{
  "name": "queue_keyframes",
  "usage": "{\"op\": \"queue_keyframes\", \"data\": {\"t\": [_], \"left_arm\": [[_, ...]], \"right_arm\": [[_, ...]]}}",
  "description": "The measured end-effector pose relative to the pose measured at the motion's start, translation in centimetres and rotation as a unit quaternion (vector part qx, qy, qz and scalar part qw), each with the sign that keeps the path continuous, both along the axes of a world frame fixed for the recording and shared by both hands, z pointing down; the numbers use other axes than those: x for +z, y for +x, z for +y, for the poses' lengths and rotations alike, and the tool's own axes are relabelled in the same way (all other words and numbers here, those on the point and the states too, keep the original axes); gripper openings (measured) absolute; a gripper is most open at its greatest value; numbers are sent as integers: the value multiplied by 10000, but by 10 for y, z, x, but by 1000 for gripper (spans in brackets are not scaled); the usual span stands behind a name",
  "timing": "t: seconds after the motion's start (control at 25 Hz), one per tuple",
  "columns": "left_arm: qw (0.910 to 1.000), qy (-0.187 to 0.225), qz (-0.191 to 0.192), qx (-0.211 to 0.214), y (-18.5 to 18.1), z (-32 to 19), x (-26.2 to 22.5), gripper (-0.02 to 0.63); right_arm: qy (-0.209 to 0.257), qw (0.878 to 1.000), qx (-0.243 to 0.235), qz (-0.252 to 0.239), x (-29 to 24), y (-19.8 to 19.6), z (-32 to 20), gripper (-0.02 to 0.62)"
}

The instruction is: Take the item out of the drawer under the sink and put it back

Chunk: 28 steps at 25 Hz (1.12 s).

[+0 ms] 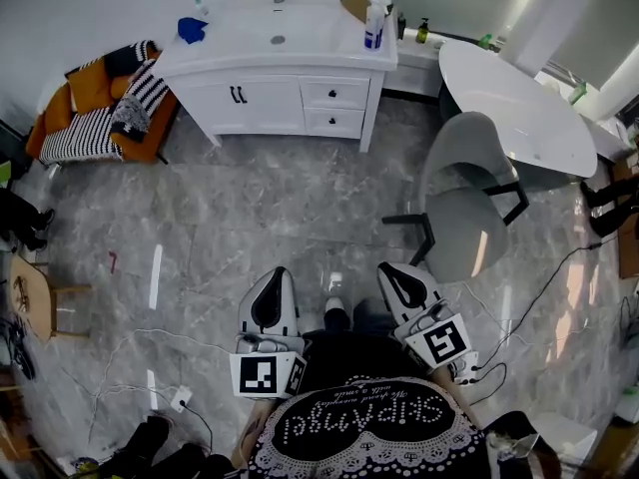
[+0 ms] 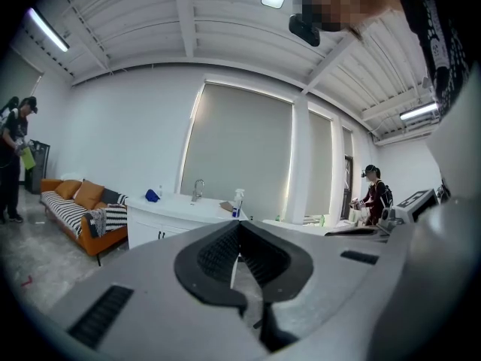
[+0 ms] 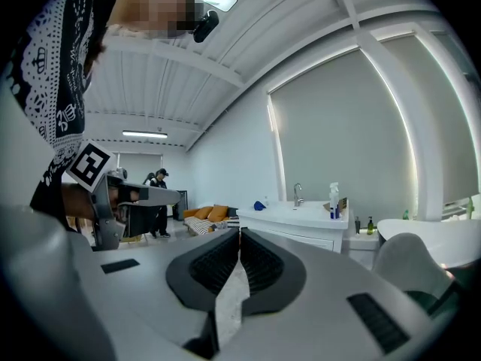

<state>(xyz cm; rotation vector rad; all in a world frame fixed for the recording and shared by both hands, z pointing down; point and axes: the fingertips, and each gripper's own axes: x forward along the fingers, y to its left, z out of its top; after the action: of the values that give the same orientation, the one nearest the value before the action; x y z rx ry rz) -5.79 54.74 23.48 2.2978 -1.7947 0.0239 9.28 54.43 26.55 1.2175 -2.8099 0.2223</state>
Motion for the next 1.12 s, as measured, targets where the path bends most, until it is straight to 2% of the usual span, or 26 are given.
{"op": "queue_keyframes", "data": {"t": [0.44, 0.56, 0.76, 1.12], "left_arm": [[9996, -229, 134, -93, -10, -24, 14, 3], [9994, -306, 161, -99, -8, -37, 20, 3], [9990, -409, 161, -120, -7, -78, 28, 3], [9993, -290, 251, -52, 4, -170, 21, 3]], "right_arm": [[-129, 9999, 91, 10, 7, -4, -29, 20], [-306, 9995, 60, 51, 18, -3, -38, 19], [-339, 9994, 38, 5, 23, -3, -79, 20], [-217, 9997, 83, -14, 15, 3, -170, 20]]}}
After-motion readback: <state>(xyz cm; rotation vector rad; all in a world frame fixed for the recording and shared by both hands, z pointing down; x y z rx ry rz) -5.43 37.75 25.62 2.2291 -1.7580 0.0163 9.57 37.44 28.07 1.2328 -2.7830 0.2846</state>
